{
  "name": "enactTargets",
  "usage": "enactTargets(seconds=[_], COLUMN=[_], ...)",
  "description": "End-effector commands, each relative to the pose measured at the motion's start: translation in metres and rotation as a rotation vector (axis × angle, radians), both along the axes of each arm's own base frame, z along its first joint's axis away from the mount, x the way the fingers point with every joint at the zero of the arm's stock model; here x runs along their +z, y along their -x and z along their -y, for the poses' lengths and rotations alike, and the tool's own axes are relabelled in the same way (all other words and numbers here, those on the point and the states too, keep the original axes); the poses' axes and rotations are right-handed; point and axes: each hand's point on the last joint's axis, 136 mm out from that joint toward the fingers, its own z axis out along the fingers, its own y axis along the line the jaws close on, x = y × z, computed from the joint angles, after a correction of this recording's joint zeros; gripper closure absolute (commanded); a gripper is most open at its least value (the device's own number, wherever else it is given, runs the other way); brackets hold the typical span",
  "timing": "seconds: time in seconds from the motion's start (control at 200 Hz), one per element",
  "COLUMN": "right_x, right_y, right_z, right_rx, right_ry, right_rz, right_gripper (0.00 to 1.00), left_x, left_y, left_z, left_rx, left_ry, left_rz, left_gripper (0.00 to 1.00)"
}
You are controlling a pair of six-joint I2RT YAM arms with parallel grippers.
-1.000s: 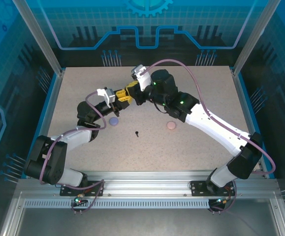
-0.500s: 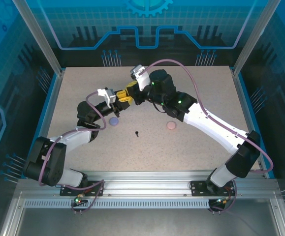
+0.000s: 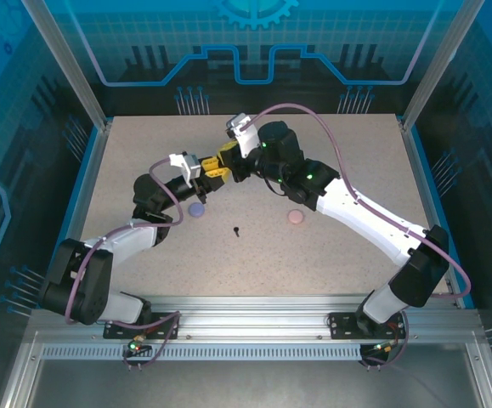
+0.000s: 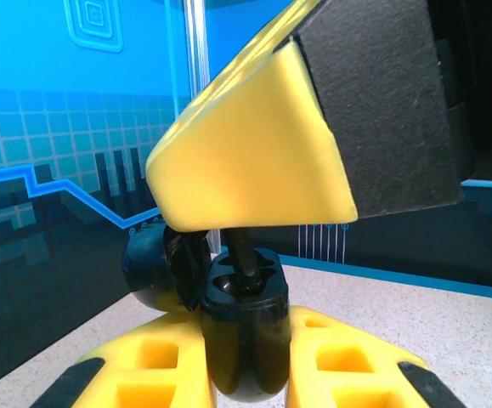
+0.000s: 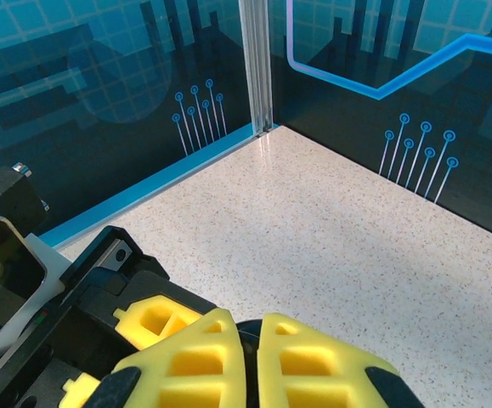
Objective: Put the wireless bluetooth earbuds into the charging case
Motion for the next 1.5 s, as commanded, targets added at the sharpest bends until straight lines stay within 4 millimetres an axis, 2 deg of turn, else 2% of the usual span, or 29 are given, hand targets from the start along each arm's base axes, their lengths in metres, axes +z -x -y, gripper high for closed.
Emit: enactTargets(seconds=[0.0, 0.42, 0.695, 0.915, 1.276, 1.371, 1.496], right_x=[-0.001, -0.028, -0.039, -0.016, 0.045, 0.051, 0.047], right_y=[-0.002, 0.02, 0.018, 0.012, 0.011, 0.012, 0.014], right_z=[0.006, -0.009, -0.007, -0.001, 0.013, 0.015, 0.014], right_rx=[-0.01, 0.114, 0.099, 0.05, -0.027, -0.028, -0.019], right_ry=[0.011, 0.104, 0.126, 0.047, -0.138, -0.153, -0.146], right_rz=[0.008, -0.017, -0.042, -0.013, 0.085, 0.094, 0.084], right_gripper=[0.93, 0.94, 0.95, 0.95, 0.95, 0.95, 0.95], left_x=[0.033, 0.037, 0.038, 0.038, 0.03, 0.031, 0.032], left_y=[0.012, 0.012, 0.013, 0.013, 0.013, 0.012, 0.013], left_z=[0.001, 0.0, -0.001, 0.0, 0.006, 0.005, 0.006], left_rx=[-0.012, -0.001, 0.009, 0.002, -0.019, -0.019, -0.019], left_ry=[0.007, 0.01, 0.01, 0.008, -0.004, -0.004, -0.004], left_rz=[0.131, 0.138, 0.143, 0.136, 0.121, 0.121, 0.123], left_gripper=[1.0, 1.0, 1.0, 1.0, 1.0, 1.0, 1.0])
